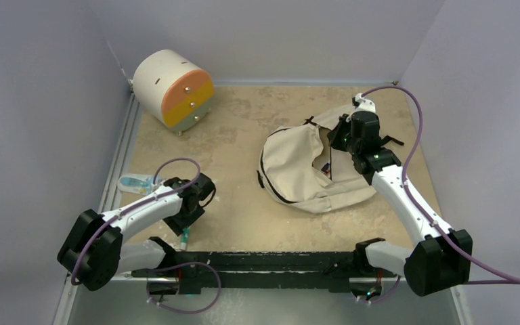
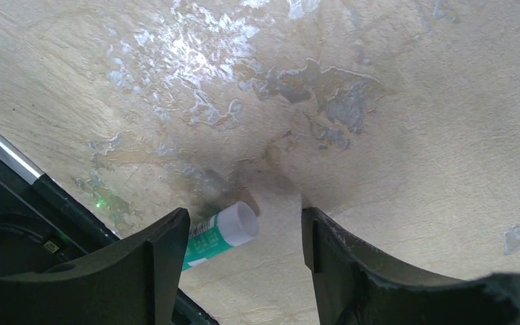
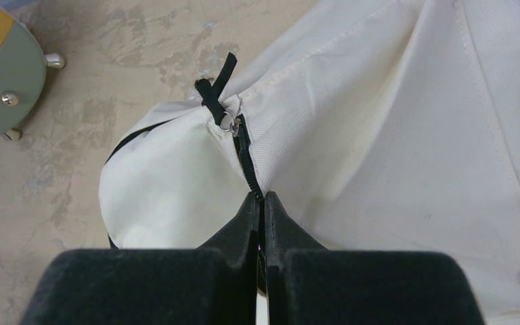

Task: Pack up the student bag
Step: Pick up the stationery from the center of the board.

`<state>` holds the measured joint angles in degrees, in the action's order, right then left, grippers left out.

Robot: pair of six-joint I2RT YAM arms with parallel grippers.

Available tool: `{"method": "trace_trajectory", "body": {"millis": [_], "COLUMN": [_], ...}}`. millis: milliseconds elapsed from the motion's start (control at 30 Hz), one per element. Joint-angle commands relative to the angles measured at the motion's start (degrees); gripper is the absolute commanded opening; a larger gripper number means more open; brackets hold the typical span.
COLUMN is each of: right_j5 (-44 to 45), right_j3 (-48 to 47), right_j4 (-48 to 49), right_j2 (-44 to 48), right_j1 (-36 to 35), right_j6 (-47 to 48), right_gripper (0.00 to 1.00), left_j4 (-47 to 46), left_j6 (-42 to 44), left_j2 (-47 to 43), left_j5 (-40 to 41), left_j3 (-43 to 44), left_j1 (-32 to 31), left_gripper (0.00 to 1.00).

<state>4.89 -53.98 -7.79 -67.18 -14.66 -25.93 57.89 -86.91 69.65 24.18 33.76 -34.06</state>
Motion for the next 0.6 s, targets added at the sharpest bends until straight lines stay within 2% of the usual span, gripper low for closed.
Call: {"method": "trace_trajectory", "body": {"millis": [0,167,400,567], "right_j5": [-1.4,-1.2,-1.5,-1.5], "right_j3": [-2.2,-2.5,-2.8,-2.8], "right_j4": [3.0,2.5,2.8,2.5], "right_j2": [0.8,1.0,1.0,1.1], "right_j1": [-0.2,-0.2,-0.2,-0.1], "right_j6": [-0.5,-0.4,-0.5,-0.5], "right_gripper": [0.00,0.00,0.00,0.00], "left_j4": [-5.0,-4.7,-6.6,-7.6], "left_j6": [1.5,3.2,7.5,11.1], "left_j2": [1.5,3.4,1.3,1.7], "left_j5": [-3.6,-3.9,-6.7,-9.8], "left_j3": [-2.3,-1.2,-1.6,-1.3], "left_j1": [0.4,0.4,0.4,0.4], "left_gripper": [0.61,0.58,0.54,0.64]}}
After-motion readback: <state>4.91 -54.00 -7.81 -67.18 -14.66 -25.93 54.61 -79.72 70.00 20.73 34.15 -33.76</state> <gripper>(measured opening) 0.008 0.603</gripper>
